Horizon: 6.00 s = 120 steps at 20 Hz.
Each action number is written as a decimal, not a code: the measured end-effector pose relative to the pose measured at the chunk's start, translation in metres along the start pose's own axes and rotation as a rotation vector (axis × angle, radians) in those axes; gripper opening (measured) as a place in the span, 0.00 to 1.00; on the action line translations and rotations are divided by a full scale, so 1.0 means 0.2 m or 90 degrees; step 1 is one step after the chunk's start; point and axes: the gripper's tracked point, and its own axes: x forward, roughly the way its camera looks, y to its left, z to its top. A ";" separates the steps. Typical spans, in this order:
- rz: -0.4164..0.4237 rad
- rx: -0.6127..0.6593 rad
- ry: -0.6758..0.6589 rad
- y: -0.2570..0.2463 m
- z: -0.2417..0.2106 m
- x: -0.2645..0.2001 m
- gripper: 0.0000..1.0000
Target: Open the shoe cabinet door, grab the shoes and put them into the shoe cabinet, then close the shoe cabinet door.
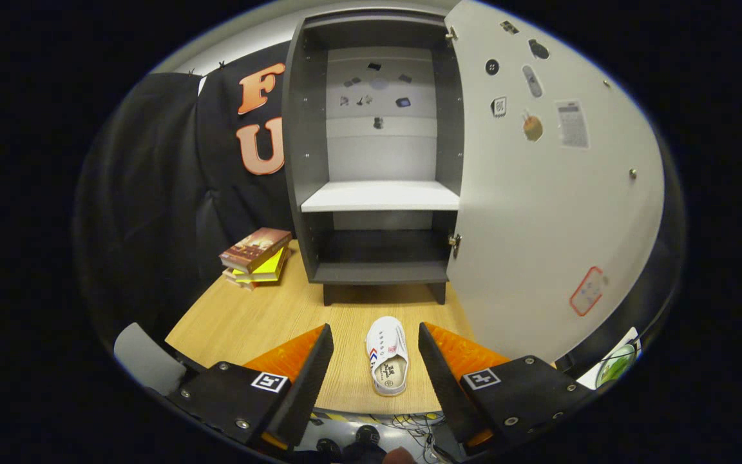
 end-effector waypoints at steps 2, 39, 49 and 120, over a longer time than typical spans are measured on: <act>0.025 -0.007 0.033 0.02 -0.11 0.12 0.84; 0.082 0.093 0.162 -0.03 -0.58 0.92 0.00; 0.043 0.067 0.070 0.02 -0.08 0.70 0.00; -0.019 0.016 -0.117 0.10 1.38 0.67 0.83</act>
